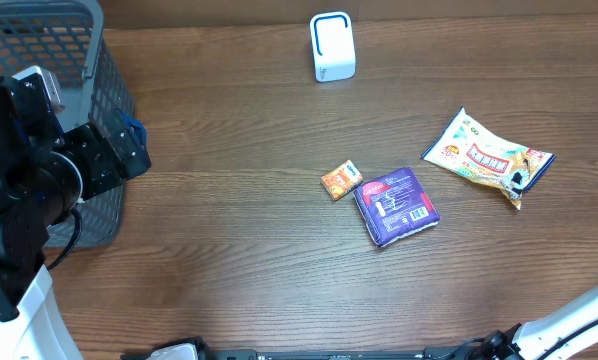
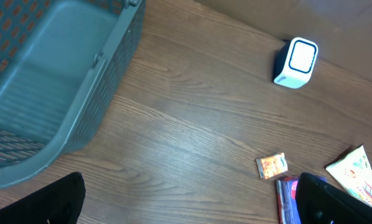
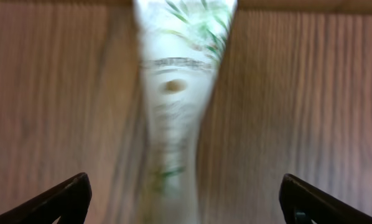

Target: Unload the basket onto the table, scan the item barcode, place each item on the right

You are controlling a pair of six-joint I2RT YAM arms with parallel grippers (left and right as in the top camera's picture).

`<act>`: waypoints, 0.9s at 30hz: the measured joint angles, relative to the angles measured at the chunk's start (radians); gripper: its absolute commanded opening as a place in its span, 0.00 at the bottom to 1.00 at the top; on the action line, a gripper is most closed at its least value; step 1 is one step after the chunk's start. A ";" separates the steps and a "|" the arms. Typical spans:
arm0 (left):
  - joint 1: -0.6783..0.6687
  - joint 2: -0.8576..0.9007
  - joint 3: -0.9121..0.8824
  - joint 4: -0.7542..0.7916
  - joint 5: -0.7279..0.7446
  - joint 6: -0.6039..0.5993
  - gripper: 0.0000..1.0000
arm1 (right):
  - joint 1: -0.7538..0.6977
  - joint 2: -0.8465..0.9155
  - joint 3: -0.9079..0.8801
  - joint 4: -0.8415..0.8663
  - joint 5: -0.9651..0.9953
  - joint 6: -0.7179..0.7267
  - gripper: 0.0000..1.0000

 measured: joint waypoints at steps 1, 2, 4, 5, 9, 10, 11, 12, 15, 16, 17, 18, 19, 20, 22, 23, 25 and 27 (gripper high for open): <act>0.000 0.000 0.000 0.000 0.000 0.000 1.00 | 0.000 0.000 0.006 -0.029 -0.006 -0.011 1.00; 0.000 0.000 0.000 0.000 0.000 0.000 1.00 | 0.000 0.000 0.015 -0.056 -0.018 -0.021 1.00; 0.000 0.000 0.000 0.000 0.000 0.000 1.00 | 0.001 0.000 0.042 -0.106 -0.082 -0.037 1.00; 0.000 0.000 0.000 0.000 0.000 0.000 1.00 | 0.000 0.000 0.063 -0.130 -0.135 -0.051 1.00; 0.000 0.000 0.000 0.000 0.000 0.000 1.00 | 0.002 -0.006 0.146 -0.204 -0.397 -0.115 1.00; 0.000 0.000 0.000 0.000 0.000 0.000 1.00 | 0.003 -0.011 0.163 -0.220 -0.449 -0.126 1.00; 0.000 0.000 0.000 0.000 0.000 0.000 1.00 | 0.006 -0.023 0.179 -0.238 -0.505 -0.136 1.00; 0.000 0.000 0.000 0.000 0.000 0.000 1.00 | 0.011 -0.040 0.189 -0.253 -0.550 -0.143 1.00; 0.000 0.000 0.000 0.000 0.000 0.000 1.00 | 0.033 -0.114 0.199 -0.293 -0.621 -0.164 1.00; 0.000 0.000 0.000 0.000 0.000 0.000 1.00 | 0.045 -0.147 0.200 -0.311 -0.637 -0.169 1.00; 0.000 0.000 0.000 0.000 0.000 0.000 1.00 | 0.059 -0.183 0.200 -0.330 -0.647 -0.170 1.00; 0.000 0.000 0.000 0.000 0.000 0.000 1.00 | 0.076 -0.223 0.201 -0.354 -0.658 -0.175 1.00; 0.000 0.000 0.000 0.000 0.000 0.000 1.00 | 0.100 -0.272 0.204 -0.388 -0.670 -0.179 1.00; 0.000 0.000 0.000 0.000 0.000 0.000 1.00 | 0.124 -0.315 0.212 -0.422 -0.686 -0.190 1.00; 0.000 0.000 0.000 0.000 0.000 0.000 1.00 | 0.174 -0.381 0.227 -0.472 -0.718 -0.225 1.00; 0.000 0.000 0.000 0.000 0.000 0.000 1.00 | 0.201 -0.407 0.234 -0.504 -0.735 -0.251 1.00; 0.000 0.000 0.000 0.000 0.000 0.000 1.00 | 0.277 -0.451 0.246 -0.588 -0.771 -0.318 1.00; 0.000 0.000 0.000 0.000 0.000 0.000 1.00 | 0.351 -0.462 0.246 -0.661 -0.794 -0.374 1.00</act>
